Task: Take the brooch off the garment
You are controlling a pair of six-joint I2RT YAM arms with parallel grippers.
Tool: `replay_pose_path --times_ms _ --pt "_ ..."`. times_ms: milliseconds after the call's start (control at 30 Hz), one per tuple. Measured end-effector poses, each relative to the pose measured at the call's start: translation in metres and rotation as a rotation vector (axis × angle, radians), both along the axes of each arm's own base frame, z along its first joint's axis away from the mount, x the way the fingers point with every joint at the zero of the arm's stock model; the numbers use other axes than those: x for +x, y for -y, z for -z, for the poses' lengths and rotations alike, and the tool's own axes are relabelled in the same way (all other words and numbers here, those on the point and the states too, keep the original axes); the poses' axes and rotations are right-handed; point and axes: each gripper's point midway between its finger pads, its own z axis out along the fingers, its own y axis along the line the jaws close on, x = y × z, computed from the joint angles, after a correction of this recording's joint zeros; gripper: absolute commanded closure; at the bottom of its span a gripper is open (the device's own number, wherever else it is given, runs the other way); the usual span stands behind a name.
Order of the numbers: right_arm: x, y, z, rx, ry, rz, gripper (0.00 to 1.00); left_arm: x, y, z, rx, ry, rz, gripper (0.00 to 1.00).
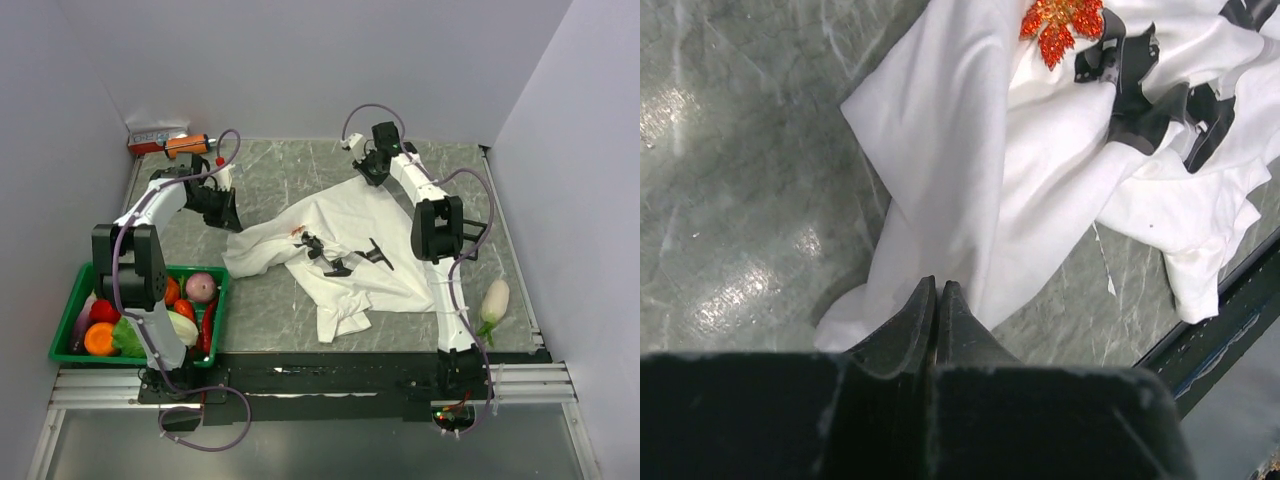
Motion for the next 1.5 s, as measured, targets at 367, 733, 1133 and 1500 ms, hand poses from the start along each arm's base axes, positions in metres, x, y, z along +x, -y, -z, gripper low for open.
replay_pose_path --times_ms 367,733,1133,1500 --pt "-0.032 0.048 -0.040 0.031 0.082 0.194 1.00 0.008 -0.015 -0.018 0.013 0.074 -0.013 0.99" --pt "-0.013 0.090 -0.294 0.179 0.672 0.319 1.00 0.120 -0.028 -0.233 -0.037 0.694 -0.027 0.99" --pt "-0.031 0.108 -0.393 0.249 0.881 0.440 1.00 0.131 -0.017 -0.365 -0.136 1.037 -0.065 0.99" --pt "-0.198 0.083 -0.501 0.326 1.123 0.375 1.00 0.043 -0.020 -0.489 -0.078 1.393 -0.073 0.99"
